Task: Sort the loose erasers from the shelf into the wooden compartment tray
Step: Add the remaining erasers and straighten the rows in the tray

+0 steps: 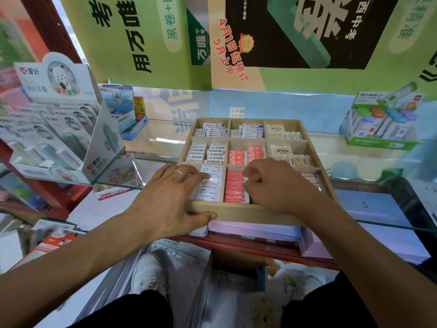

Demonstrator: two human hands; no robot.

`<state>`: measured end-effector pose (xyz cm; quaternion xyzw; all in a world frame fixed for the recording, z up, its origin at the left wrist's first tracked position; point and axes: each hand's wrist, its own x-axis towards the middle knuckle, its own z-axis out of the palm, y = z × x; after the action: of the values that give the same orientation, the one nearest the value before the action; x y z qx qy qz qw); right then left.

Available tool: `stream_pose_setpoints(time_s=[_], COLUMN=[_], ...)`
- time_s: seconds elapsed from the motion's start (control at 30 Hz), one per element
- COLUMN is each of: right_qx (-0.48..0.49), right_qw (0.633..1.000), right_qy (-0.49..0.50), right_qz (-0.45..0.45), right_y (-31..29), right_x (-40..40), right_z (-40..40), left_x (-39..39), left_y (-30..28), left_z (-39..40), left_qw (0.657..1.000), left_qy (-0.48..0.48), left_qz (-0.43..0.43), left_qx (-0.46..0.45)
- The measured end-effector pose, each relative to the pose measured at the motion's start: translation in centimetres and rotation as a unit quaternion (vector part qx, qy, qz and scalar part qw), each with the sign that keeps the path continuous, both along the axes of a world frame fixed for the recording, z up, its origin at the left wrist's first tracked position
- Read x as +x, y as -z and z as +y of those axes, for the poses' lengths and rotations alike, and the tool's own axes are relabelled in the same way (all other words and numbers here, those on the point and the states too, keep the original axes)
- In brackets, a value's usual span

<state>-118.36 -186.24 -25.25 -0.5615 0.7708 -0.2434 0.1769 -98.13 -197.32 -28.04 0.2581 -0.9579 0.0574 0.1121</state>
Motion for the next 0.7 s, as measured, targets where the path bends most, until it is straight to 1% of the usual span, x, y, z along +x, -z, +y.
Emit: stream_pose_setpoints(time_s=[0.07, 0.13, 0.23, 0.5, 0.7], right_qx=[-0.005, -0.006, -0.004, 0.005, -0.01], right_qw=[1.0, 1.0, 1.0, 0.996, 0.992], right_qy=[-0.005, -0.008, -0.01, -0.013, -0.023], right_qz=[0.001, 0.004, 0.021, 0.086, 0.12], right_y=[0.1, 0.0, 0.0, 0.5, 1.2], right_x=[0.0, 0.1, 0.2, 1.0, 1.1], right_z=[0.0, 0.0, 0.0, -0.1, 0.1], left_x=[0.4, 0.6, 1.0, 0.6, 1.5], left_y=[-0.1, 0.1, 0.7, 0.7, 1.3], left_z=[-0.2, -0.3, -0.6, -0.6, -0.5], left_qw=[0.999, 0.996, 0.992, 0.995, 0.994], left_qy=[-0.004, -0.003, 0.01, 0.008, 0.021], left_qz=[-0.015, -0.049, -0.074, -0.084, -0.072], left_qx=[-0.041, -0.076, -0.104, -0.057, -0.077])
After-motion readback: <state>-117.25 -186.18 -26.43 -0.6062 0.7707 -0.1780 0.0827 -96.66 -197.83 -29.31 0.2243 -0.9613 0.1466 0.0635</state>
